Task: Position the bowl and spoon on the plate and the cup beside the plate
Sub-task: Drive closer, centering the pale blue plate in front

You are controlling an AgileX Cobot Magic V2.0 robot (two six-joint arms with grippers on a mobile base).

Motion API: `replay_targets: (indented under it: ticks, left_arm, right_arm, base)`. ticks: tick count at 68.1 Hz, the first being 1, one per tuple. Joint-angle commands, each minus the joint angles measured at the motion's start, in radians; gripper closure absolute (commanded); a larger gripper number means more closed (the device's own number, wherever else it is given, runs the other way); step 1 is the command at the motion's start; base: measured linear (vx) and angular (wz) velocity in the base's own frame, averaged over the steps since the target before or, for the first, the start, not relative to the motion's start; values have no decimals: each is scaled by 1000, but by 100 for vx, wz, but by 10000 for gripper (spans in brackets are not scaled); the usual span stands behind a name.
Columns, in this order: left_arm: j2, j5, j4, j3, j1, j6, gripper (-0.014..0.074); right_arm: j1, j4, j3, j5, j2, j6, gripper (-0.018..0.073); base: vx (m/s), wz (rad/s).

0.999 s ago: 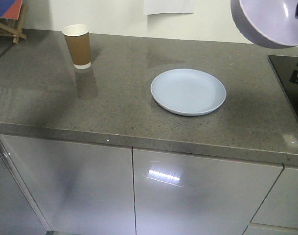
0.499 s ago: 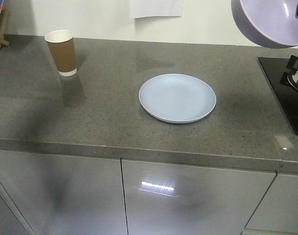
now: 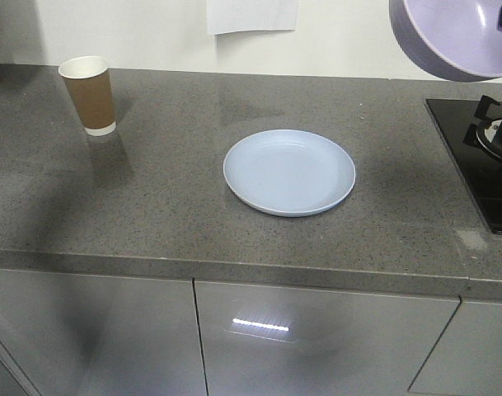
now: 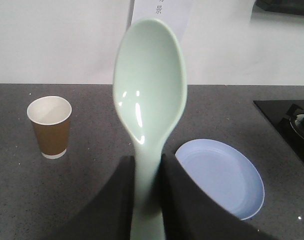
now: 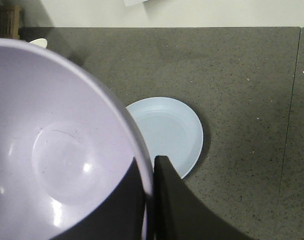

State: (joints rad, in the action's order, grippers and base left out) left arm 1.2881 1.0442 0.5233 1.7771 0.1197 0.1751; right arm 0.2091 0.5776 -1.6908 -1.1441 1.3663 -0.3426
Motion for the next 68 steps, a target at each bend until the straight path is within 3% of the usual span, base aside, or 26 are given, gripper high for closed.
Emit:
replay_targets:
  ticks: [1, 68]
  left_arm:
    - [-22, -60, 31, 27, 1, 0, 603]
    - [-22, -60, 31, 27, 1, 0, 603]
  right_arm:
    - [3, 41, -29, 50, -31, -9, 569]
    - [3, 41, -29, 50, -31, -9, 569]
  base:
    - [4, -4]
    - [4, -2]
